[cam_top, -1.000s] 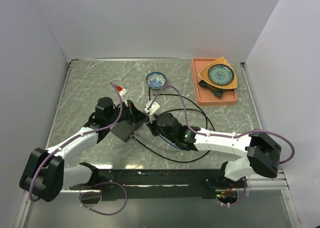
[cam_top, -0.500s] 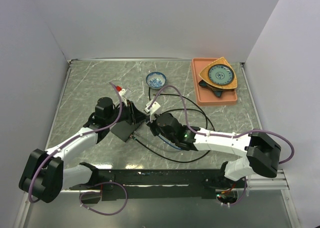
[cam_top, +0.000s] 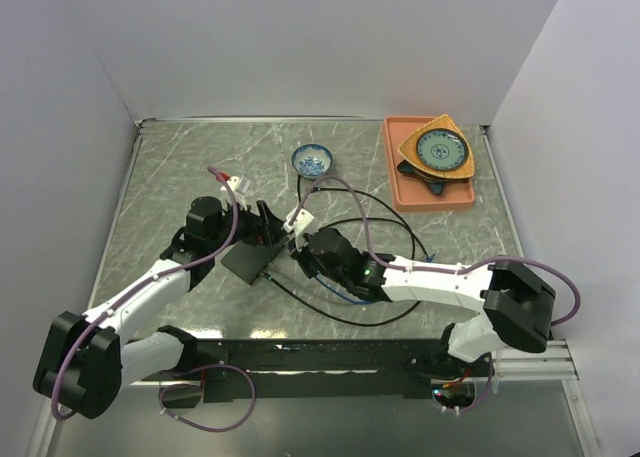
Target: Insert the plug into the switch port
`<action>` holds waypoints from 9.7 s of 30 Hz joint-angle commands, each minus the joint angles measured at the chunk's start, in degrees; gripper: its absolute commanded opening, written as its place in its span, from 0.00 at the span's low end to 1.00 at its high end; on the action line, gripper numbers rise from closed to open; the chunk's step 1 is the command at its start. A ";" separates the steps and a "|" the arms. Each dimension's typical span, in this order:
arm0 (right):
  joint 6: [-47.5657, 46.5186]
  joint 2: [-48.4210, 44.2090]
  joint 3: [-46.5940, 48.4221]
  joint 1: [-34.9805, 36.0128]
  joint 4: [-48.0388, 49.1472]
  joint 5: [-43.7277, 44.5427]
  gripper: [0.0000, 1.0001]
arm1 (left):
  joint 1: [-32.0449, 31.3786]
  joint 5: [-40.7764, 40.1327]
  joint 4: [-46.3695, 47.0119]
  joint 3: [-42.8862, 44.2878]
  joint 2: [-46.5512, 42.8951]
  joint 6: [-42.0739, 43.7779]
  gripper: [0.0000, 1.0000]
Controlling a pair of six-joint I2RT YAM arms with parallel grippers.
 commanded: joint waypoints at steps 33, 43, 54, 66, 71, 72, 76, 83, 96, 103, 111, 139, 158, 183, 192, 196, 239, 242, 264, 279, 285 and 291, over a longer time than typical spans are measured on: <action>-3.67 27.38 21.47 -7.28 -19.21 -18.44 0.00 | 18.72 0.82 -1.26 -1.09 16.53 -0.83 0.76; -2.88 29.14 23.84 -7.46 -19.30 -17.91 0.00 | 18.72 1.87 -1.26 -0.22 19.79 -0.30 0.70; -2.70 31.77 28.94 -8.16 -21.94 -16.95 0.00 | 18.63 1.79 -1.35 0.22 20.67 -0.21 0.68; -2.96 30.90 30.17 -8.51 -23.34 -16.33 0.00 | 18.63 2.75 -1.35 0.84 22.07 -0.04 0.66; -3.32 31.08 31.75 -8.42 -24.31 -16.07 0.00 | 18.63 4.16 -1.08 1.01 22.69 0.05 0.66; -3.32 30.90 31.84 -8.51 -24.48 -16.24 0.00 | 18.63 4.07 -1.08 1.01 22.78 0.05 0.66; -3.49 30.90 32.71 -8.42 -24.74 -16.68 0.00 | 18.63 4.34 -0.82 0.93 22.78 -0.04 0.66; -3.67 33.27 34.65 -8.25 -25.63 -17.82 0.00 | 18.63 5.65 -0.38 1.01 23.22 0.05 0.66; -4.81 34.33 38.33 -8.16 -26.59 -17.12 0.00 | 17.14 6.27 -1.34 2.33 25.32 0.84 0.64; -4.81 34.41 38.96 -8.16 -25.54 -16.60 0.00 | 15.38 5.74 -2.75 3.91 26.82 1.54 0.61; -2.70 34.50 39.31 -8.16 -22.47 -15.98 0.00 | 14.68 6.27 -3.28 4.44 27.61 1.98 0.57; 2.40 37.66 48.01 -9.83 -16.66 -16.86 0.00 | 14.15 12.59 -5.12 6.02 30.86 3.30 0.48; 2.66 41.88 57.14 -10.71 -17.71 -18.79 0.00 | 13.71 14.89 -5.91 7.17 33.24 4.36 0.36; 0.73 39.78 57.59 -10.88 -11.66 -17.03 0.00 | 10.81 13.92 -9.43 9.71 36.22 6.11 0.24; -0.76 37.93 54.95 -11.06 -6.65 -18.26 0.00 | 8.61 12.95 -11.71 11.91 39.04 6.90 0.19; -2.17 37.84 54.25 -11.06 -4.45 -19.76 0.00 | 8.35 13.12 -12.33 12.62 39.83 7.08 0.11; 0.37 16.23 23.23 -6.49 -6.38 -6.15 0.92 | 9.40 -19.48 -16.28 7.26 10.76 -3.73 0.96; 2.13 12.54 21.30 -7.45 -6.47 -5.87 0.99 | 9.58 -20.71 -16.64 6.38 6.71 -4.43 0.96; 11.19 6.38 12.68 -18.88 -5.94 -8.25 0.99 | 9.84 -25.79 -17.34 3.39 -24.94 -7.60 0.96; 10.05 18.85 23.39 -19.67 -14.19 -6.93 0.98 | 9.84 -28.62 -17.16 1.63 -33.65 -8.92 0.96; 9.60 29.48 37.96 -19.76 -22.98 -4.21 0.94 | 9.84 -28.01 -17.43 2.16 -32.51 -8.30 0.96; 11.10 36.70 45.89 -20.20 -28.61 -3.50 0.83 | 9.84 -27.13 -17.43 2.60 -31.28 -7.42 0.96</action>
